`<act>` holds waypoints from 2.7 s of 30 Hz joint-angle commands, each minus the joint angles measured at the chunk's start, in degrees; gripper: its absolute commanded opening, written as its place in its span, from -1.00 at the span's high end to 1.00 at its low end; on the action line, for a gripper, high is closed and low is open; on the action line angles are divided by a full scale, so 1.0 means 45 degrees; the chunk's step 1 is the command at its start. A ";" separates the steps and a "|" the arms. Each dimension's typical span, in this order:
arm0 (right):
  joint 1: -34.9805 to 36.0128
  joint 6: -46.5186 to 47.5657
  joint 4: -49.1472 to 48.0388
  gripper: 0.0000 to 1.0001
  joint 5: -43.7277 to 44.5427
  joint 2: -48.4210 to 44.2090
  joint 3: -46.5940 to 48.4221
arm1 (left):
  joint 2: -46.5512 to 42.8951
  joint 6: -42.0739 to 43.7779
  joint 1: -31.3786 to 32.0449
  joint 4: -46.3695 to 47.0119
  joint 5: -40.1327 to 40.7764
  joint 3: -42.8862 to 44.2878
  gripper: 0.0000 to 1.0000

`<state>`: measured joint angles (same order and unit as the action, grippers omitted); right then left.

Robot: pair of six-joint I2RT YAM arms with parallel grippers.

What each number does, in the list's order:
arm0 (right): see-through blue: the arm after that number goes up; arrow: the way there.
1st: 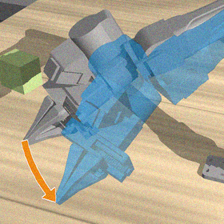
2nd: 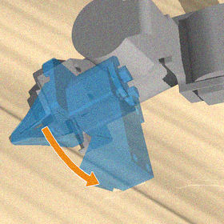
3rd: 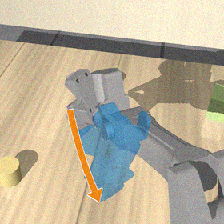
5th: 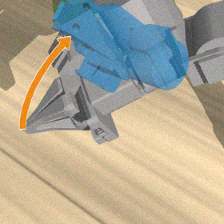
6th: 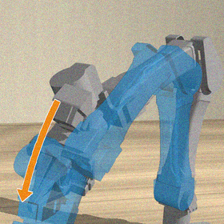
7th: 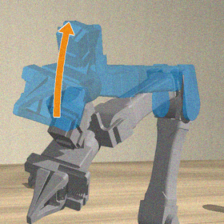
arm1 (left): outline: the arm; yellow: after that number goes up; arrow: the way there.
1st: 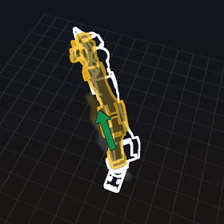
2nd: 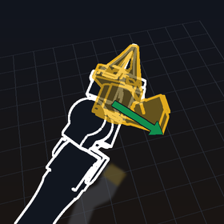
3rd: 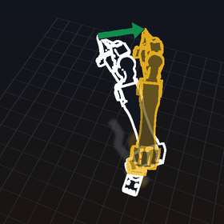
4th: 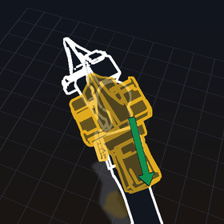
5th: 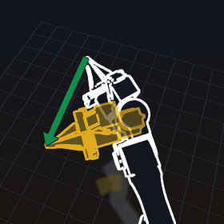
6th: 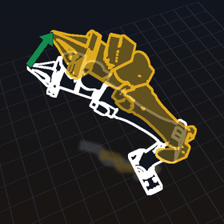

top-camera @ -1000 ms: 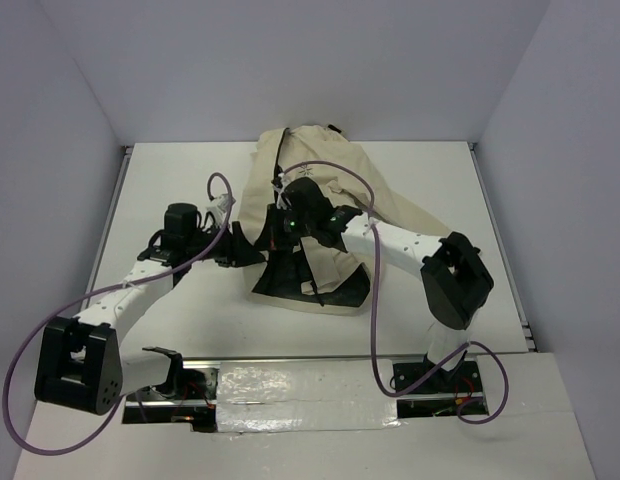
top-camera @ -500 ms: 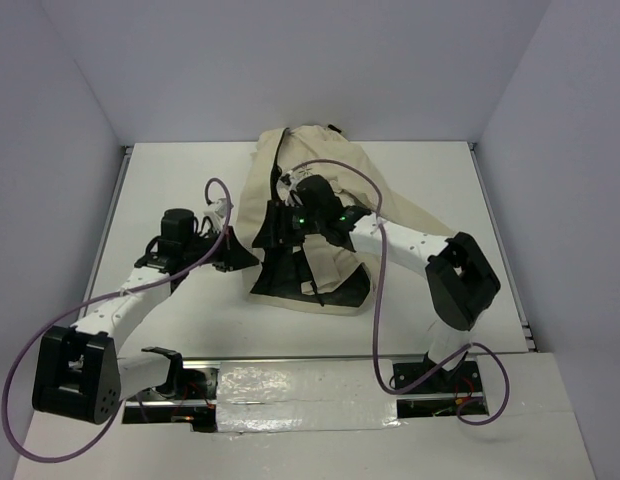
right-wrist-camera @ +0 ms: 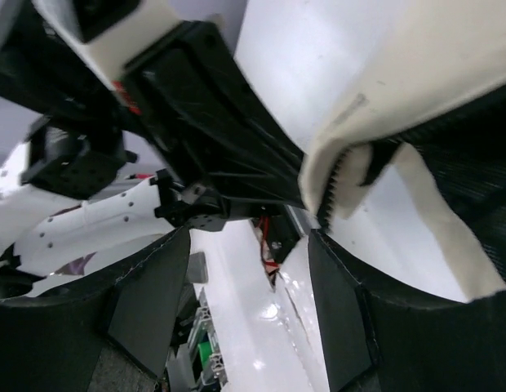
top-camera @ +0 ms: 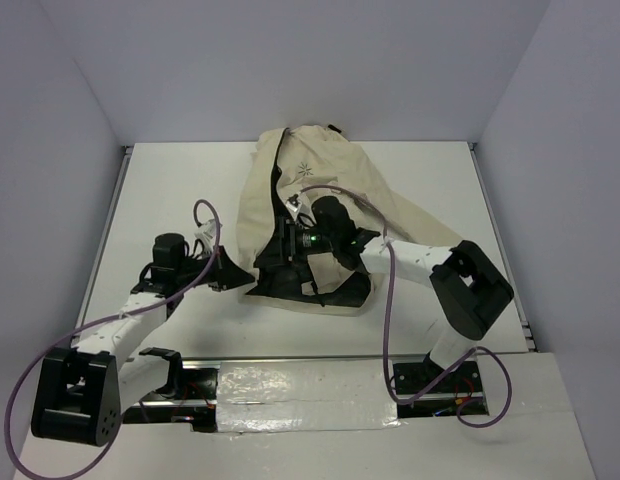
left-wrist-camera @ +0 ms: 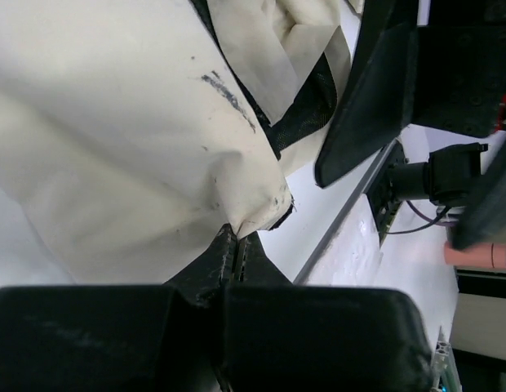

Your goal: Zip up the jacket

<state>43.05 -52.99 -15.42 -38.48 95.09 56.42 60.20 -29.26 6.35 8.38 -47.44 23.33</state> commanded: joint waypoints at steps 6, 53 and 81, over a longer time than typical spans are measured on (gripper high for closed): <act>0.0552 -0.1545 -0.3293 -0.39 0.0209 0.0802 -0.0332 | -0.1464 -0.0474 -0.0180 -0.0138 -0.0183 -0.0538 1.00; 0.0277 0.0565 -0.1691 1.00 0.1969 0.1251 0.1621 | 0.0156 0.1932 -0.0337 -0.0343 -0.0882 0.1086 -0.89; 0.0434 0.0370 -0.1690 1.00 0.2047 0.1974 0.2715 | 0.0137 0.2557 -0.0181 -0.1297 -0.1762 0.0616 0.00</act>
<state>44.77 -51.55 -20.08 -30.20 103.79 65.52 60.99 -19.33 5.19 2.85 -53.08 26.20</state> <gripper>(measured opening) 0.025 0.486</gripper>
